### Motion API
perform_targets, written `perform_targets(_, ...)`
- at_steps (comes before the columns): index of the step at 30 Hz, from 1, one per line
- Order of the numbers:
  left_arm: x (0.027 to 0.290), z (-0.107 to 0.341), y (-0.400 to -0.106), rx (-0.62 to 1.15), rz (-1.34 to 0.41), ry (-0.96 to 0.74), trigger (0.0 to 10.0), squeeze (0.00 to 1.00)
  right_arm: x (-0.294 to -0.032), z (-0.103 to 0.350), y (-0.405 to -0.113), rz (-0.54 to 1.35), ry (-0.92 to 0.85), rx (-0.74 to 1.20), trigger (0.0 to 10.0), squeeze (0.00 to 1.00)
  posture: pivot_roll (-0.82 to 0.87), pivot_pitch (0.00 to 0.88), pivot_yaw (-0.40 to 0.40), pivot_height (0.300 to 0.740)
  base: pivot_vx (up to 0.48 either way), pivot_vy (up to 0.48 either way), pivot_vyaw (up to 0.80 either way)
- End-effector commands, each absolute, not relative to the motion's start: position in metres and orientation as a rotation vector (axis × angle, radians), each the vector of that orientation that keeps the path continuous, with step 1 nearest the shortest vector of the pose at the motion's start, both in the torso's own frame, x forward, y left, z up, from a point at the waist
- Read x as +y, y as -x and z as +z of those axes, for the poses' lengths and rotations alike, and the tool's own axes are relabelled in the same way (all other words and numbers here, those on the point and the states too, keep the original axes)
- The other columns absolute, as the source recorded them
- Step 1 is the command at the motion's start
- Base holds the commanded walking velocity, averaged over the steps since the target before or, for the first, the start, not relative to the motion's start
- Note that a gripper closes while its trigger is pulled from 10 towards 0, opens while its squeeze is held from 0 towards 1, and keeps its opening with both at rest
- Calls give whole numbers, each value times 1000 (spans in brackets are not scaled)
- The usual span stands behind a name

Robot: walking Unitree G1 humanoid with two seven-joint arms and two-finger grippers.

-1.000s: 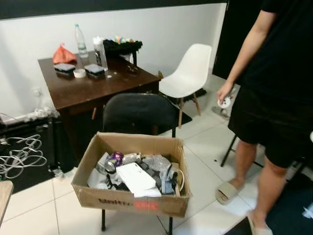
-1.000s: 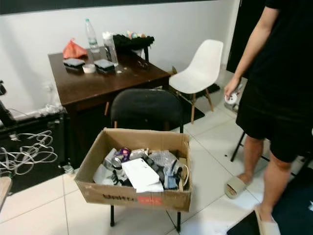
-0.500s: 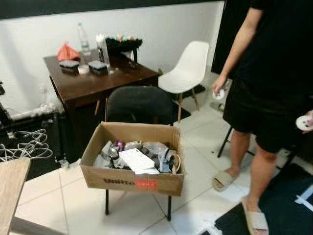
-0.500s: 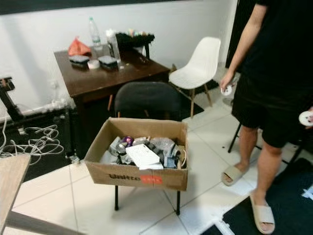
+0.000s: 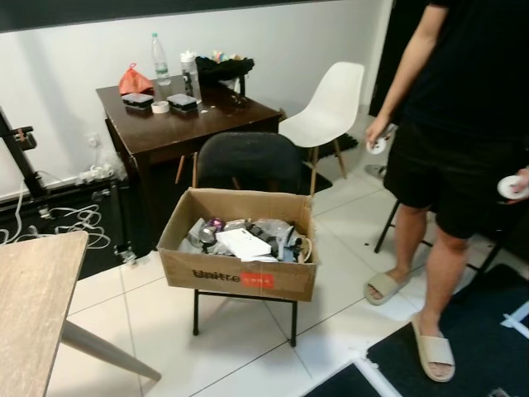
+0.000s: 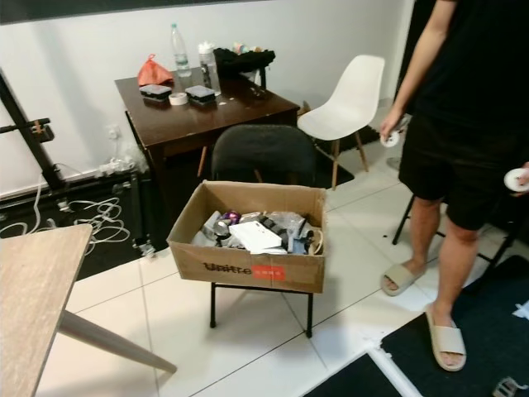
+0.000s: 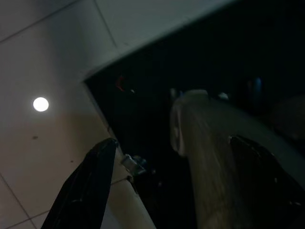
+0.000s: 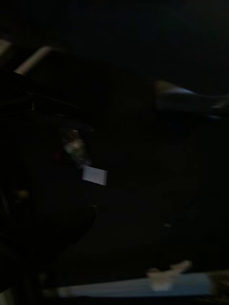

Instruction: Picking trash to rubbish bin

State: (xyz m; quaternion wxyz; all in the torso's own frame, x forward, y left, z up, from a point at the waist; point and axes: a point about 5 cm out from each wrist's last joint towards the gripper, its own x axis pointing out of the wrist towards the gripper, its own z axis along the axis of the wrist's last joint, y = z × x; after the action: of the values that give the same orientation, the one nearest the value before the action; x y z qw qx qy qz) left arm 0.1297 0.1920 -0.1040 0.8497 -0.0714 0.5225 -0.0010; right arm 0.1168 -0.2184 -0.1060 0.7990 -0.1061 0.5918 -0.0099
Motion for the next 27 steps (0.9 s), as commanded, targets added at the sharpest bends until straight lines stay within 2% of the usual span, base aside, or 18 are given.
perform_targets(1,195,-105,-126,1115,-22,129,10000,0,-214,-108,-113,-11,214,1279,10000,0,-67,86,40,740,0,0,0)
perform_targets(19,197,-105,-125,1119,-19,122,10000,0,-214,-107,-115,-2,217,1274,10000,0,-63,81,35,740,0,-436,0)
perform_targets(23,199,-105,-125,1125,8,116,10000,0,-213,-107,-118,4,200,1257,10000,0,-61,79,34,740,0,-73,0)
perform_targets(27,200,-104,-126,1118,13,115,10000,0,-213,-105,-123,40,204,1243,10000,0,-57,73,33,740,0,0,622)
